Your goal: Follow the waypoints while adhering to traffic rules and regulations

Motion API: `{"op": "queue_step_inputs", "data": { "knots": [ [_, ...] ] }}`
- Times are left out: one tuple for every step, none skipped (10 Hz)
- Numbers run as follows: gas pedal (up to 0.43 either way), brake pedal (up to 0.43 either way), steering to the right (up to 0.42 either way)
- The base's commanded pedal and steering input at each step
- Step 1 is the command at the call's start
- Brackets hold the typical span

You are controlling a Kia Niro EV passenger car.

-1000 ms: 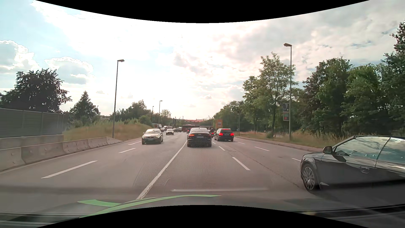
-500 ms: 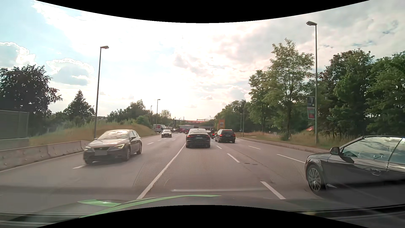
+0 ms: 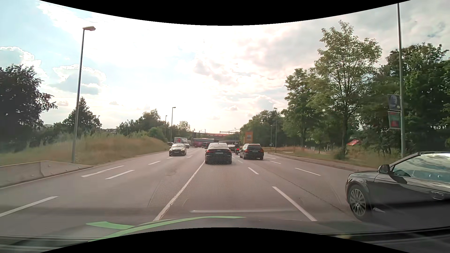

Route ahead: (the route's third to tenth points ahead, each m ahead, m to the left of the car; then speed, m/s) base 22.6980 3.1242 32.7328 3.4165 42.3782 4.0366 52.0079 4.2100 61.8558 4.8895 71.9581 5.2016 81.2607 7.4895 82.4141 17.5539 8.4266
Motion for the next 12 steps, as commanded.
{"op": "queue_step_inputs", "data": {
  "knots": [
    [0.000, 0.000, -0.006],
    [0.000, 0.000, -0.005],
    [0.000, 0.000, -0.005],
    [0.000, 0.000, -0.005],
    [0.000, 0.000, -0.006],
    [0.000, 0.000, -0.005],
    [0.000, 0.000, -0.005],
    [0.000, 0.000, -0.006],
    [0.000, 0.000, -0.006],
    [0.000, 0.000, -0.006],
    [0.000, 0.000, -0.006],
    [0.000, 0.000, -0.006]
  ]
}}
